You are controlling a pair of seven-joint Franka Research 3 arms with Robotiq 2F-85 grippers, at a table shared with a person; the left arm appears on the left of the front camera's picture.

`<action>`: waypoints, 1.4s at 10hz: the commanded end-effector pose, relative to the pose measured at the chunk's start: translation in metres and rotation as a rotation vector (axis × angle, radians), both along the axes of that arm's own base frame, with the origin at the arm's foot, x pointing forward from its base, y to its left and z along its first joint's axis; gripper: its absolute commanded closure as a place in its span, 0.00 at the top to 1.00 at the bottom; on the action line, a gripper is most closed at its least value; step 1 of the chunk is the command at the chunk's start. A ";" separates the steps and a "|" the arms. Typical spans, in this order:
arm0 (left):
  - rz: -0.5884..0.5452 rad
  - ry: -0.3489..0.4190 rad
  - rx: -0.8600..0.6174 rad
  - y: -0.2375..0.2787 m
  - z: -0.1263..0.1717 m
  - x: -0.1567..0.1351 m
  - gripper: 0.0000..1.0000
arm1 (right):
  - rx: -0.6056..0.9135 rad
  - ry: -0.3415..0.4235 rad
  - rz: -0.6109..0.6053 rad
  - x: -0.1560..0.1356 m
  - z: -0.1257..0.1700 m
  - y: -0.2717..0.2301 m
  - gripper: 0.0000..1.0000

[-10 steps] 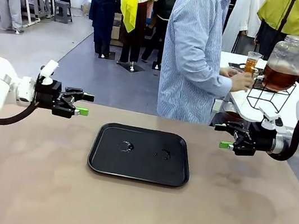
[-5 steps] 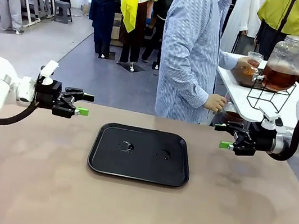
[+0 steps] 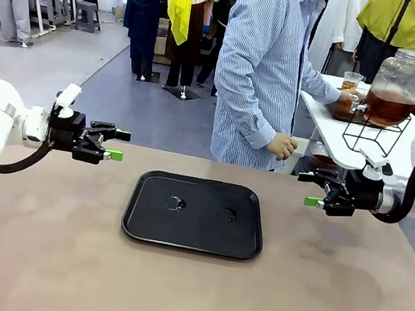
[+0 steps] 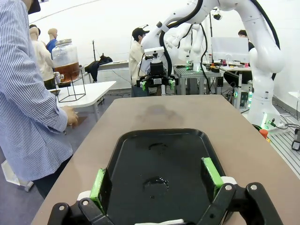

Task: Pour the drink into the iced cup.
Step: Open the gripper to release the iced cup you were holding.

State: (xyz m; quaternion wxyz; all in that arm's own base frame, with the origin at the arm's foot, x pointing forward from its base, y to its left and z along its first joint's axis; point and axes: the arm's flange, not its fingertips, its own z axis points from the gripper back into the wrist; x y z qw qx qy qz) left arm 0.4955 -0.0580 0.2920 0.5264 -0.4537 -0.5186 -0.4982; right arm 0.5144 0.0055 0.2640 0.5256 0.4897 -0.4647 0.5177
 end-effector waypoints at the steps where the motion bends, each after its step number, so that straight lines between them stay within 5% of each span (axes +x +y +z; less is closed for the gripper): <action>1: 0.003 -0.002 -0.005 -0.001 0.001 0.000 1.00 | 0.004 -0.005 0.005 0.001 0.003 0.001 1.00; 14: 0.003 -0.002 -0.005 -0.001 0.001 0.000 1.00 | 0.004 -0.005 0.005 0.001 0.003 0.001 1.00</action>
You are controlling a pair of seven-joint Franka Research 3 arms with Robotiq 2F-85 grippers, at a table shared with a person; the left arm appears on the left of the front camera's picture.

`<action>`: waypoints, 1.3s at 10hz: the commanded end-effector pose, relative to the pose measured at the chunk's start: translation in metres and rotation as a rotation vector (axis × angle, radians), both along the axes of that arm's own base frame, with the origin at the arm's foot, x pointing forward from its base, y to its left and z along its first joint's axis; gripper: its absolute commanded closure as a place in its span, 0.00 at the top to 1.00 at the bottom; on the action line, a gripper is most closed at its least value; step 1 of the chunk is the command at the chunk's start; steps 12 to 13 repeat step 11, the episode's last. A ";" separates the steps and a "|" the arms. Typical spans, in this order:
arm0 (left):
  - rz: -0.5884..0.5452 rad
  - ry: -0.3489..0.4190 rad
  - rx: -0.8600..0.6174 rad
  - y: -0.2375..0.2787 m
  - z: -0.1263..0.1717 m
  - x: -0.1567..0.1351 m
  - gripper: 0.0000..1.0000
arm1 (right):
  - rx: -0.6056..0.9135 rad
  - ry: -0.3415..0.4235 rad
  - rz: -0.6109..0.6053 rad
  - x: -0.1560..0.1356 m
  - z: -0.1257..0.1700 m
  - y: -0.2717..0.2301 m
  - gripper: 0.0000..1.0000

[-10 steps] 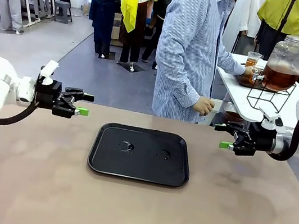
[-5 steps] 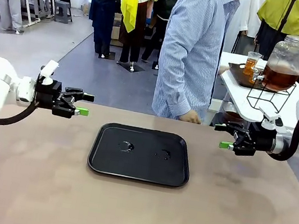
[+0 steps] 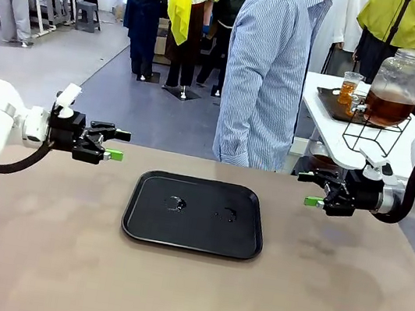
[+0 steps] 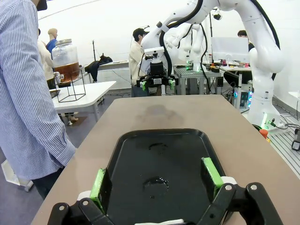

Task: Pour the drink into the iced cup.
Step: Open the gripper to release the iced cup you were holding.

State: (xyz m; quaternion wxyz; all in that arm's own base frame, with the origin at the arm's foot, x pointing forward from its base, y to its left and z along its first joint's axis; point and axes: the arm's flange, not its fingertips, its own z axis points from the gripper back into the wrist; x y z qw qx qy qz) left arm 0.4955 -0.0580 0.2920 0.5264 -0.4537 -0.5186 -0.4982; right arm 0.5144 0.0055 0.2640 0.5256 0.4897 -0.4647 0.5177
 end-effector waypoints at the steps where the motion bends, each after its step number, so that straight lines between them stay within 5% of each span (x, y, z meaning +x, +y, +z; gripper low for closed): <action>1: 0.003 -0.002 -0.005 -0.001 0.001 0.000 1.00 | 0.004 -0.005 0.005 0.001 0.003 0.001 1.00; 13: 0.003 -0.002 -0.005 -0.001 0.001 0.000 1.00 | 0.004 -0.005 0.005 0.001 0.003 0.001 1.00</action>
